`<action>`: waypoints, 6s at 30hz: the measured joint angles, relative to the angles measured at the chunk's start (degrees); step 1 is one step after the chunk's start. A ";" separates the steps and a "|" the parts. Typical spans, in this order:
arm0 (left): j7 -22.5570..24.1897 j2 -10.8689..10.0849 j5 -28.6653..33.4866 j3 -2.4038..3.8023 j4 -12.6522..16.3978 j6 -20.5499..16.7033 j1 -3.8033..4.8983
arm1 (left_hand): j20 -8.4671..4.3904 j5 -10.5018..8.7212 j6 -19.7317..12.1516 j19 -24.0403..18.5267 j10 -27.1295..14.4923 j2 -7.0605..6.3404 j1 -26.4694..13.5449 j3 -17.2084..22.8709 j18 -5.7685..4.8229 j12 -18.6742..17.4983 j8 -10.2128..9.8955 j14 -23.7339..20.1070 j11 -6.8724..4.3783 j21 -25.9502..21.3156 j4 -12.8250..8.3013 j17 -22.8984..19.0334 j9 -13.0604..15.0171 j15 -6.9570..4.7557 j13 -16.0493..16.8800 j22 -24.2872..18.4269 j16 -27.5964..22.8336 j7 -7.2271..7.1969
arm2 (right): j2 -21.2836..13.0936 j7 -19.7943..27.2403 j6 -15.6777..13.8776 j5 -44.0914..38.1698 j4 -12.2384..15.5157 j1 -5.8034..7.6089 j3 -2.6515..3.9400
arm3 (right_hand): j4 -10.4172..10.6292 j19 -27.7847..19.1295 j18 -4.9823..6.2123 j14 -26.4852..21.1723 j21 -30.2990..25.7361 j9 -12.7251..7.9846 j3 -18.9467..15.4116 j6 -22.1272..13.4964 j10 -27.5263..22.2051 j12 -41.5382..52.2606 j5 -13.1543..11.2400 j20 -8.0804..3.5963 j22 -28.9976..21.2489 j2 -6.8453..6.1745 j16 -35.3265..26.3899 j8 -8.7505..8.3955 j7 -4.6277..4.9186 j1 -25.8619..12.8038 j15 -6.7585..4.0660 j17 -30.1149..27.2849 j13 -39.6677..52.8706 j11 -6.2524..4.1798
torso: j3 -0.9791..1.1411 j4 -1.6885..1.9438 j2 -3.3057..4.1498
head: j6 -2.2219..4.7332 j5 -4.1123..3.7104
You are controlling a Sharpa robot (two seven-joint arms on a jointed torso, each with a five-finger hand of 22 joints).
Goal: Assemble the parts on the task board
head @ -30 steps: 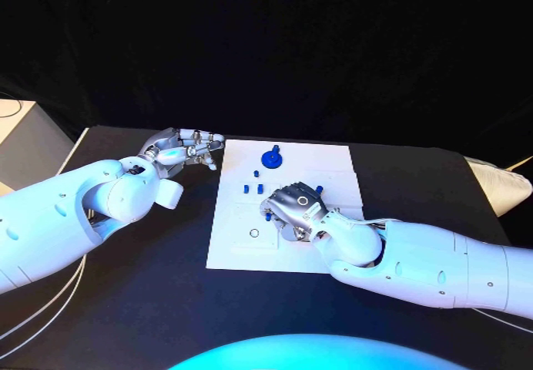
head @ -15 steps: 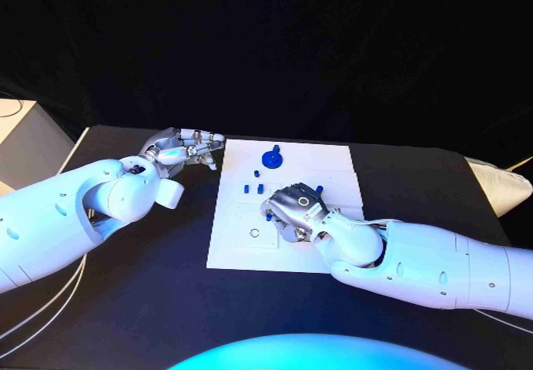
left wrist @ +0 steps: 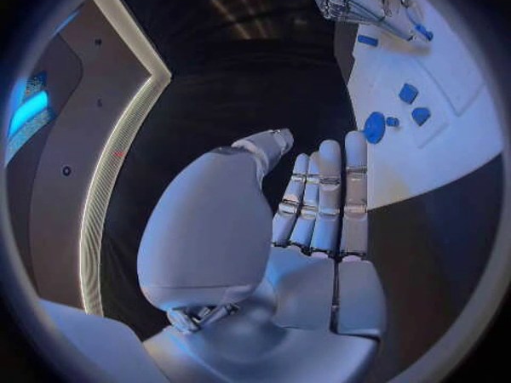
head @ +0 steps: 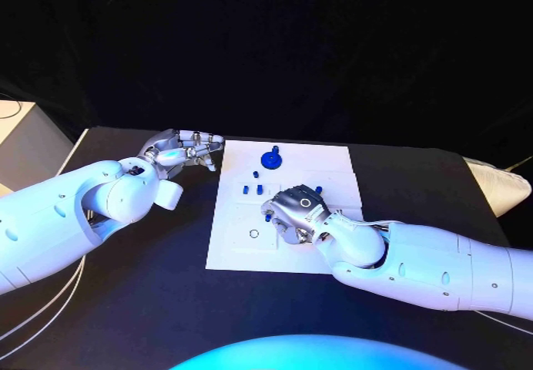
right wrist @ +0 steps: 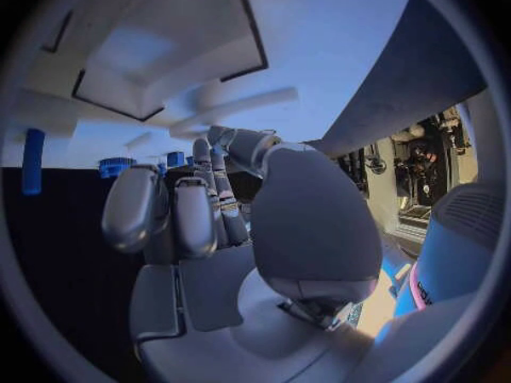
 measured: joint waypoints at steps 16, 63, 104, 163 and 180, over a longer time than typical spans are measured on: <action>-0.17 0.07 0.00 0.00 -0.22 0.00 -0.01 | 0.00 0.00 0.00 0.00 0.00 0.06 0.06 0.00 0.00 0.00 0.00 0.00 0.00 0.00 0.00 -0.04 0.00 0.00 0.01 -0.05 0.00 0.00 | -0.72 -1.47 -2.45 0.11 0.64 -0.04 -0.01 | -1.01 -1.93 0.00 0.01 -5.36 -0.99 -1.06 -4.31 -6.60 0.00 0.24 0.70 -5.67 -1.26 -1.62 -2.64 -0.84 -0.09 0.81 -3.46 -1.60 1.10 | 0.02 0.02 0.01 | 0.52 -0.38; 0.06 -0.68 0.19 0.00 0.42 -0.03 -1.33 | 0.00 0.00 0.00 -0.01 -0.41 0.06 0.06 0.00 0.00 0.00 0.28 0.21 0.00 0.00 0.00 -0.08 0.01 0.21 -0.08 -0.08 0.01 0.00 | -11.51 5.47 11.34 20.75 -1.72 9.05 1.85 | 16.56 0.06 0.01 0.01 -4.63 -5.60 -32.14 -2.59 -3.36 1.23 -2.88 0.38 -1.83 3.24 1.95 -3.75 -1.54 9.90 0.80 -2.08 0.44 -0.11 | -0.12 -0.78 -0.22 | 1.87 -1.09; -0.04 -0.75 0.27 0.00 0.32 -0.06 -1.38 | 0.00 0.00 0.00 -0.01 -0.41 0.18 0.18 0.00 0.00 0.00 0.28 0.21 0.00 -0.22 0.00 -0.13 0.01 0.21 -0.14 -0.12 -0.21 0.00 | -9.14 6.76 8.35 25.52 -3.58 7.45 1.48 | 13.65 1.69 0.00 0.01 0.71 -3.82 -11.77 6.16 6.59 0.49 -5.24 -1.25 5.00 3.28 4.06 2.08 -1.84 10.60 -1.26 -0.01 2.06 -1.10 | -0.10 -0.86 -0.34 | 0.96 -1.19; -0.19 0.59 0.67 -0.01 -0.39 -0.01 -1.47 | 0.00 0.00 0.00 -0.01 -0.41 0.34 0.34 0.00 0.00 0.00 0.28 0.21 0.00 -0.22 0.00 -0.17 0.01 0.21 -0.18 -0.10 -0.21 0.00 | 0.69 6.47 6.64 22.98 4.27 4.60 0.25 | 10.56 1.68 0.00 0.01 0.71 -3.25 -8.55 5.10 6.62 0.23 -4.00 -1.25 5.46 3.40 4.04 3.35 -1.77 8.18 -1.26 -0.04 2.88 -1.07 | -0.12 -0.80 -0.23 | 0.39 1.52; -0.30 0.48 0.70 0.01 -0.39 -0.01 -1.48 | 0.00 0.00 0.00 -0.01 -0.41 0.34 0.34 0.00 0.00 0.00 0.28 0.21 0.00 -0.22 0.00 -0.17 0.01 0.21 -0.18 -0.10 -0.21 0.00 | 0.82 5.99 7.96 21.88 4.38 4.34 0.16 | 10.34 1.68 0.00 0.01 0.71 -2.92 -8.45 4.99 6.79 0.09 -4.05 -1.25 5.45 3.29 4.04 3.63 -1.66 7.73 -1.25 -0.05 2.94 -0.92 | -0.10 -0.91 -0.25 | -0.49 1.75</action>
